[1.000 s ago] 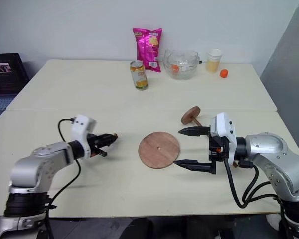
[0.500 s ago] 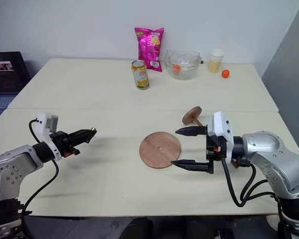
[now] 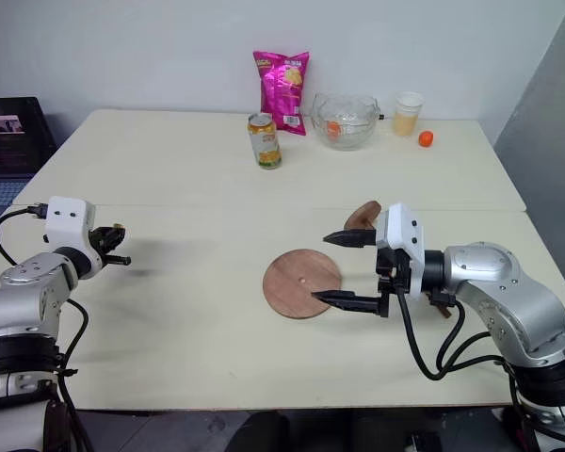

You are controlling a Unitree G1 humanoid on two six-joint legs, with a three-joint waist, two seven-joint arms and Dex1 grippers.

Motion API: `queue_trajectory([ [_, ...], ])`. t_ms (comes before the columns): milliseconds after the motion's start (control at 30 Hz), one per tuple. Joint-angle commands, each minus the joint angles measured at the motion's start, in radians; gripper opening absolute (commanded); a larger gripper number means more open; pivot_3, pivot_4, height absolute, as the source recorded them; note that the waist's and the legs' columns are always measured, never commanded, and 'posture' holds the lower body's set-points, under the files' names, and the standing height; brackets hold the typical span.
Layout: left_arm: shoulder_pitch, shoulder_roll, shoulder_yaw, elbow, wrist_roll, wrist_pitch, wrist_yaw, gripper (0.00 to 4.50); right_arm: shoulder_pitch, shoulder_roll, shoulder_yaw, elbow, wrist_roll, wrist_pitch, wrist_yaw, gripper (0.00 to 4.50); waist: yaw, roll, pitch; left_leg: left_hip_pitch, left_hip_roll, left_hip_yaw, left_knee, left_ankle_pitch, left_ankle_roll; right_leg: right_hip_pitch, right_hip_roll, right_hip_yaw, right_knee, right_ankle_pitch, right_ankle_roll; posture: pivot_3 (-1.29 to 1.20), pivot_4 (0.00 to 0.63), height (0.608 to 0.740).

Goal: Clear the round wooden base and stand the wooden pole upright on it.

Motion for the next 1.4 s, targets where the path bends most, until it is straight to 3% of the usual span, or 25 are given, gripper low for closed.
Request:
queue_trajectory([
  [33, -0.058, 0.012, 0.014, 0.071, 0.004, -0.053, -0.012, 0.36, -0.021, 0.002, -0.008, -0.011, 0.001, -0.004, -0.004, 4.50, 0.000, 0.000, 0.000, 0.000, 0.000, 0.000, 0.000, 0.000, 0.000, 0.000, 0.000, 0.000, 0.000, 0.000, 0.000, 0.00, 0.150, 0.740],
  [167, -0.089, 0.011, 0.019, 0.142, 0.000, -0.076, -0.013, 0.36, -0.023, 0.003, -0.011, -0.010, -0.002, -0.002, 0.000, 4.50, -0.001, 0.000, 0.000, 0.000, 0.000, 0.000, 0.000, 0.000, 0.000, 0.000, 0.000, 0.000, 0.000, 0.000, 0.000, 0.00, 0.150, 0.740],
  [233, -0.090, 0.003, 0.011, 0.162, -0.007, -0.088, -0.041, 1.06, -0.023, 0.001, -0.012, -0.014, -0.002, 0.002, -0.001, 4.50, -0.001, 0.000, 0.000, 0.000, 0.000, 0.000, 0.000, 0.000, 0.000, 0.000, 0.000, 0.000, 0.000, 0.000, 0.000, 0.00, 0.150, 0.740],
  [333, -0.080, 0.004, 0.005, 0.149, -0.010, -0.087, -0.068, 1.55, -0.022, -0.004, -0.017, -0.023, 0.012, 0.014, 0.003, 4.50, -0.001, 0.000, 0.000, 0.000, 0.000, 0.000, 0.000, 0.000, 0.000, 0.000, 0.000, 0.000, 0.000, 0.000, 0.000, 0.00, 0.150, 0.740],
  [500, -0.048, 0.016, 0.020, 0.094, -0.021, -0.065, -0.090, 2.77, -0.019, -0.010, -0.034, -0.036, 0.051, 0.036, 0.019, 4.50, -0.002, 0.000, 0.000, 0.000, 0.000, 0.000, 0.000, 0.000, 0.000, 0.000, 0.000, 0.000, 0.000, 0.000, 0.000, 0.00, 0.150, 0.740],
  [533, -0.044, 0.017, 0.022, 0.088, -0.021, -0.063, -0.090, 2.83, -0.019, -0.011, -0.035, -0.037, 0.053, 0.037, 0.019, 4.50, -0.002, 0.000, 0.000, 0.000, 0.000, 0.000, 0.000, 0.000, 0.000, 0.000, 0.000, 0.000, 0.000, 0.000, 0.000, 0.00, 0.150, 0.740],
  [800, 0.122, 0.059, 0.110, -0.222, -0.055, 0.033, -0.069, 4.49, -0.020, -0.021, -0.051, -0.033, 0.063, 0.036, 0.018, 4.50, -0.003, 0.000, 0.000, 0.000, 0.000, 0.000, 0.000, 0.000, 0.000, 0.000, 0.000, 0.000, 0.000, 0.000, 0.000, 0.00, 0.150, 0.740],
  [1000, 0.246, 0.126, 0.199, -0.429, -0.110, 0.060, -0.155, 4.49, -0.008, -0.052, -0.083, -0.013, 0.055, 0.034, 0.018, 4.50, -0.003, 0.000, 0.000, 0.000, 0.000, 0.000, 0.000, 0.000, 0.000, 0.000, -0.001, 0.000, 0.000, 0.000, 0.000, 0.00, 0.150, 0.740],
  [1133, 0.418, 0.200, 0.159, -0.584, -0.124, 0.001, -0.348, 4.49, 0.023, -0.092, -0.124, 0.014, 0.046, 0.022, 0.036, 4.50, -0.003, 0.001, 0.000, 0.000, 0.000, 0.001, 0.000, 0.000, 0.000, 0.000, -0.002, 0.001, -0.001, 0.000, 0.000, 0.00, 0.150, 0.740],
  [1267, 0.476, 0.211, 0.142, -0.714, -0.203, 0.049, -0.445, 4.49, 0.056, -0.153, -0.147, 0.032, 0.029, 0.023, 0.066, 4.50, 0.006, 0.002, 0.001, 0.000, 0.000, 0.001, -0.001, 0.000, 0.000, 0.000, -0.002, 0.000, -0.001, 0.000, 0.000, 0.00, 0.150, 0.740],
  [1400, 0.529, 0.246, 0.038, -0.876, -0.210, 0.044, -0.547, 4.49, 0.082, -0.223, -0.174, 0.059, 0.016, 0.041, 0.090, 4.50, 0.006, 0.002, 0.001, 0.000, 0.000, 0.001, -0.001, 0.000, 0.000, 0.000, -0.002, 0.000, -0.001, 0.000, 0.000, 0.00, 0.150, 0.740],
])
